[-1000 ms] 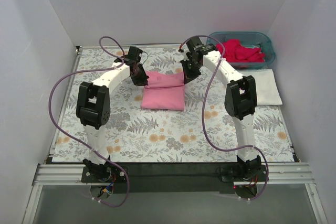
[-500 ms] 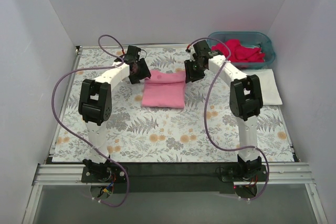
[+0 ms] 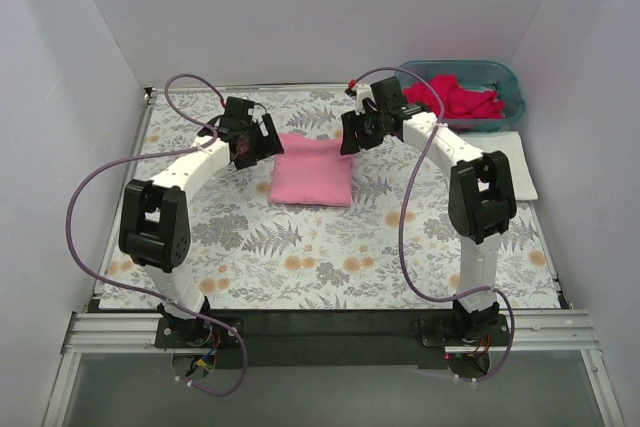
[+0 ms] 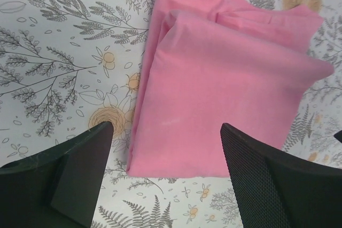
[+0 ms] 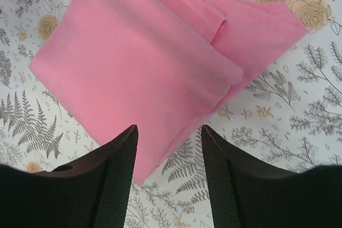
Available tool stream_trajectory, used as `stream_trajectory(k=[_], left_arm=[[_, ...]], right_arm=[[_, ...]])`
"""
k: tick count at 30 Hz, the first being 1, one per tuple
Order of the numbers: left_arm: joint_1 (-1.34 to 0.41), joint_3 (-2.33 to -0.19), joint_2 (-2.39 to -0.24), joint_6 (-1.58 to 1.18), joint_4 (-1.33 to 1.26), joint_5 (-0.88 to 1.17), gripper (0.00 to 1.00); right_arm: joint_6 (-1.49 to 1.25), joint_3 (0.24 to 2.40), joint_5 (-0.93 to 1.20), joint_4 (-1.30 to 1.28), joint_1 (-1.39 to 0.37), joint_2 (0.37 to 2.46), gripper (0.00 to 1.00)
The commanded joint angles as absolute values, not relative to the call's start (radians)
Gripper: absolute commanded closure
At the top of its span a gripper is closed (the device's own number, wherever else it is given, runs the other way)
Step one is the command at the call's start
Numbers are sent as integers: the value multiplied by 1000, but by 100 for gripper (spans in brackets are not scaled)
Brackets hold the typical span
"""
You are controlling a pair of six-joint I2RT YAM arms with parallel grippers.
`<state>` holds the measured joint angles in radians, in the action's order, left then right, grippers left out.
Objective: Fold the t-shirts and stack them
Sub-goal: Fold the tshirt
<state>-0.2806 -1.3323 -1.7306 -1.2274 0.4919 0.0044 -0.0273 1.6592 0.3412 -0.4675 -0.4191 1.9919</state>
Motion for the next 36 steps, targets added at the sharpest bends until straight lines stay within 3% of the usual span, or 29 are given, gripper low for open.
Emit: stream_trajectory(k=[1, 4, 5, 8, 13, 20, 25, 31, 36], left_arm=[[-282, -1342, -1784, -1206, 463, 61, 25], [-281, -1396, -1836, -1198, 437, 87, 33], [-282, -1423, -1850, -1187, 431, 112, 42], [-282, -1480, -1928, -1181, 403, 153, 58], [-282, -1644, -2115, -1181, 380, 187, 68], [-281, -1808, -2322, -1189, 298, 210, 71], [-275, -1865, -2430, -1204, 305, 218, 71], [-264, -1783, -2343, -1207, 308, 180, 68], [-259, -1775, -2218, -1190, 313, 147, 55]], right_arm=[[-5, 1745, 448, -417, -408, 2046, 51], [-14, 1817, 596, -417, -410, 2120, 52], [-23, 1827, 612, -416, -408, 2134, 52], [-44, 1848, 652, -396, -403, 2190, 53], [-144, 1870, 736, -307, -348, 2293, 55], [-346, 1944, 847, -157, -269, 2447, 55], [-480, 1841, 839, 20, -236, 2462, 55], [-502, 1807, 815, 43, -233, 2396, 56], [-509, 1757, 784, 43, -236, 2287, 56]])
